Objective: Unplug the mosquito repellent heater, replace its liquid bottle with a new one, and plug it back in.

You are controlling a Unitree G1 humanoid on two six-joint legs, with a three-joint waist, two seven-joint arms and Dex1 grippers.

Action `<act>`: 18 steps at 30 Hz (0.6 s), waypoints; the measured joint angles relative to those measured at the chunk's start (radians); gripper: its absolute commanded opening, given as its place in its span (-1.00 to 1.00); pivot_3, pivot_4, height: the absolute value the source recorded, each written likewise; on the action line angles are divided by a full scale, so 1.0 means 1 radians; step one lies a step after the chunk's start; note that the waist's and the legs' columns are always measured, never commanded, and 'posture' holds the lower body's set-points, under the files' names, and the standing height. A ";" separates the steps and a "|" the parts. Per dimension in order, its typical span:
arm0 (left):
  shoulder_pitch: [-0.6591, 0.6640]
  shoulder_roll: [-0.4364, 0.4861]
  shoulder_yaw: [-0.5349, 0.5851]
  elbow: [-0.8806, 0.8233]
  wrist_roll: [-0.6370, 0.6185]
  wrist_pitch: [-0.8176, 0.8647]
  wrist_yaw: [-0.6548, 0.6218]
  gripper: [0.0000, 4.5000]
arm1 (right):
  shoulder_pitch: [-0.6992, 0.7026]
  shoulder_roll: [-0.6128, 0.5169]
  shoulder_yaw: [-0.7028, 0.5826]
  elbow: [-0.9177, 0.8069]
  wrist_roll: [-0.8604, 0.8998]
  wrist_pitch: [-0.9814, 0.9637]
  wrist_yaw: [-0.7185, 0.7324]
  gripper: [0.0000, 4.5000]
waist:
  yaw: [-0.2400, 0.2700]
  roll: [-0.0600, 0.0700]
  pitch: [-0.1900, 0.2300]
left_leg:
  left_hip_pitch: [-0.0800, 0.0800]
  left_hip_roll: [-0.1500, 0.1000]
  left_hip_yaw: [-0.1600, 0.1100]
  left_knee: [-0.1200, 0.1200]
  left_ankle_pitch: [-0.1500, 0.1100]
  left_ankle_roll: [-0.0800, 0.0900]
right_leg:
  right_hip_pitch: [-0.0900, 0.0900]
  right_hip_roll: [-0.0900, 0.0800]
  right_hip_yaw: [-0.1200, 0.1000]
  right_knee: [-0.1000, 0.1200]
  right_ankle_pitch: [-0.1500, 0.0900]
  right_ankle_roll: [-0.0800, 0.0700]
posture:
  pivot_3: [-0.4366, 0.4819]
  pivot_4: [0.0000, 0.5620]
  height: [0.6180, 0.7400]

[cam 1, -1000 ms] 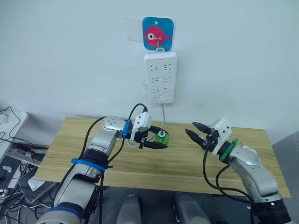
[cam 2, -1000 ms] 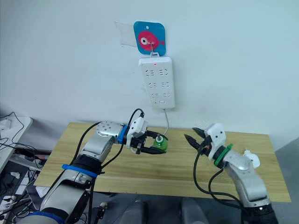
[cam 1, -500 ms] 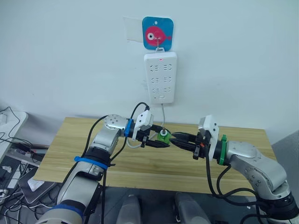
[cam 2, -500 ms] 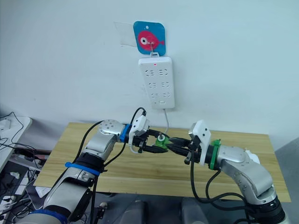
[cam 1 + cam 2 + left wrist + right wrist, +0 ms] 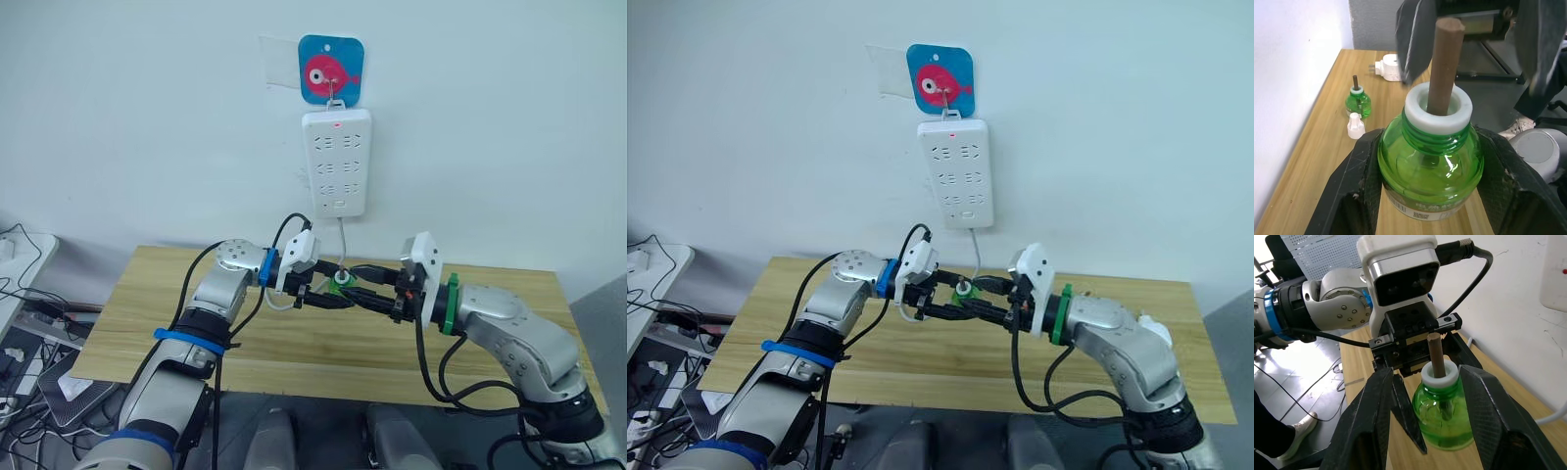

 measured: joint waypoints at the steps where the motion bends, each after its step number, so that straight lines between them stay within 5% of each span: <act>1: 0.000 0.000 0.000 -0.001 0.000 0.000 0.000 0.00 | -0.006 0.006 0.003 0.010 -0.004 -0.003 0.000 -0.02 | 0.000 0.000 0.000 | 0.000 0.000 0.000 0.000 0.000 0.000 | 0.000 0.000 0.000 0.000 0.000 0.000 | 0.03 -0.45 1.00; 12: 0.007 0.000 0.000 -0.031 -0.001 0.010 0.000 0.00 | -0.026 0.023 0.047 0.064 -0.084 -0.067 0.021 -0.02 | 0.002 0.000 0.000 | 0.000 0.000 0.000 0.000 0.000 0.000 | 0.000 0.000 0.000 0.000 0.000 0.000 | 0.03 -0.45 1.00; 18: 0.012 0.001 0.002 -0.038 -0.002 0.040 0.005 0.00 | -0.026 0.031 0.054 0.072 -0.119 -0.092 0.023 -0.62 | 0.002 0.000 0.000 | 0.000 0.000 0.000 0.000 0.000 0.000 | 0.000 0.000 0.000 0.000 0.000 0.000 | 0.05 -0.47 1.00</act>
